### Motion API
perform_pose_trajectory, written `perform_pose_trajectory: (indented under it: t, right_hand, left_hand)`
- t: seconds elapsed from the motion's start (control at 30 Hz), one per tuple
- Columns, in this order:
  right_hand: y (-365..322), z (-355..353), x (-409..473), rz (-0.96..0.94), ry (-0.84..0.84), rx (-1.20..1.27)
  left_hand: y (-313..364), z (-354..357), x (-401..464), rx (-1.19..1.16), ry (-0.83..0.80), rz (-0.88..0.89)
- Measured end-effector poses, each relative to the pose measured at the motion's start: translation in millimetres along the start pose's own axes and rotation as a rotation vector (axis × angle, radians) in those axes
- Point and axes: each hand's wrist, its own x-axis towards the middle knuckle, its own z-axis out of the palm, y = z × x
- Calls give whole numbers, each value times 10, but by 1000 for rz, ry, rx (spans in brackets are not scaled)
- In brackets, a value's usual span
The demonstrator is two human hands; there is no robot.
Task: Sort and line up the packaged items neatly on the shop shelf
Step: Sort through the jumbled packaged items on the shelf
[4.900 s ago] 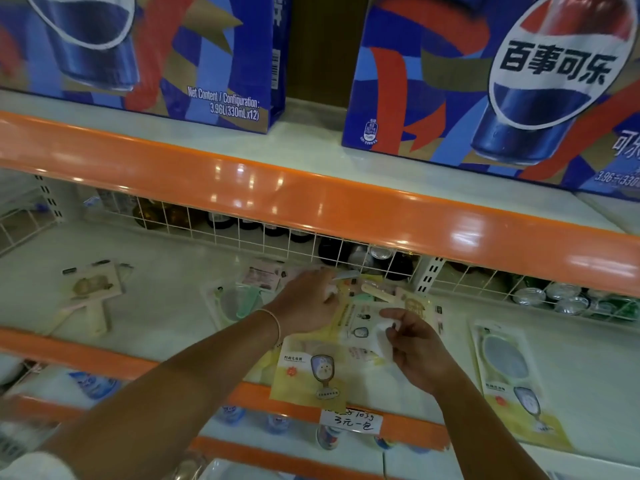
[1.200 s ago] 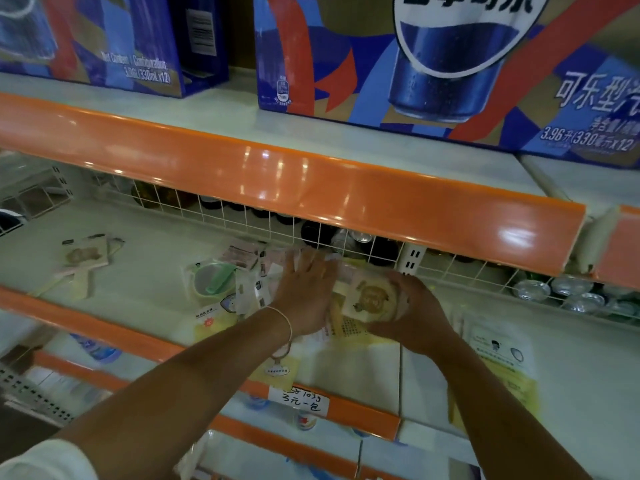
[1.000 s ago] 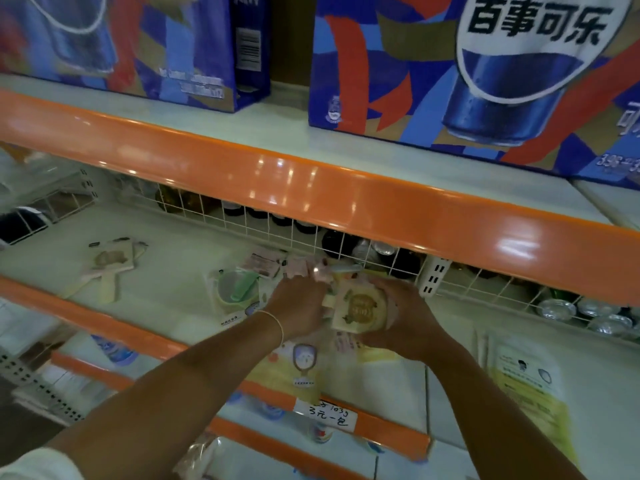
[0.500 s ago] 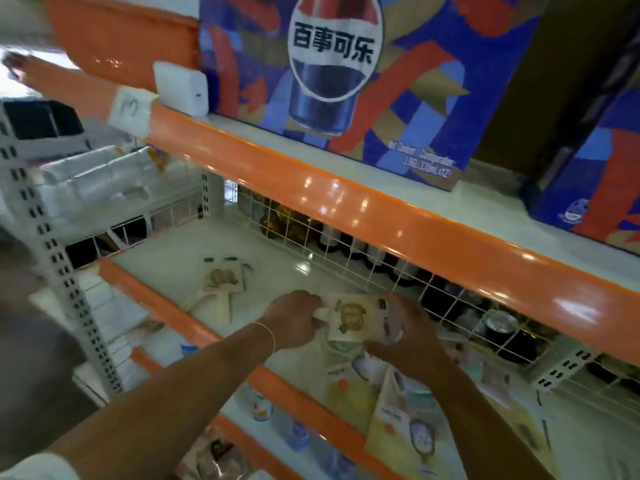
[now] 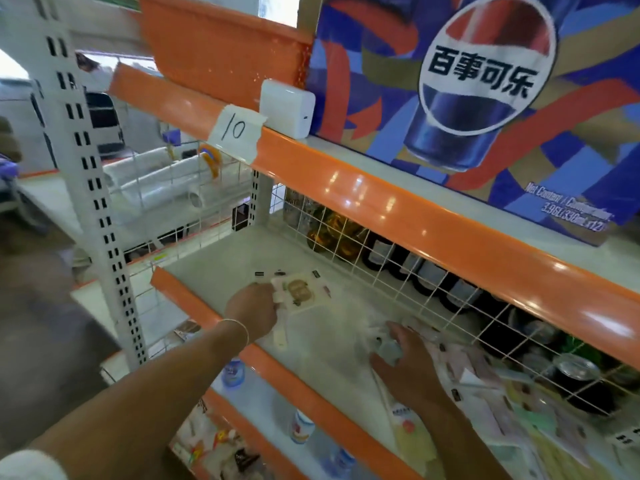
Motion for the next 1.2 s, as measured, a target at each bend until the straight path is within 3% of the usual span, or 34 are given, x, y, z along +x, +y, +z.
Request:
perform_pose_trajectory:
  t: [0.3, 0.5, 0.63, 0.87, 1.03, 1.2]
  right_hand:
    - [-104, 11, 67, 20, 23, 2]
    - [-138, -30, 34, 32, 26, -13]
    - [-153, -90, -54, 56, 41, -12]
    - [17, -340, -225, 106, 93, -114]
    - [393, -571, -363, 289, 161, -154]
    - [874, -803, -469, 530, 79, -359]
  left_hand:
    - [-193, -28, 116, 69, -51, -47]
    - [-17, -60, 80, 352, 18, 23]
    - [366, -50, 34, 264, 66, 151]
    - [1156, 177, -176, -23, -46, 444]
    - [1608, 393, -368, -72, -126, 524]
    - [1898, 556, -534, -30, -187, 569]
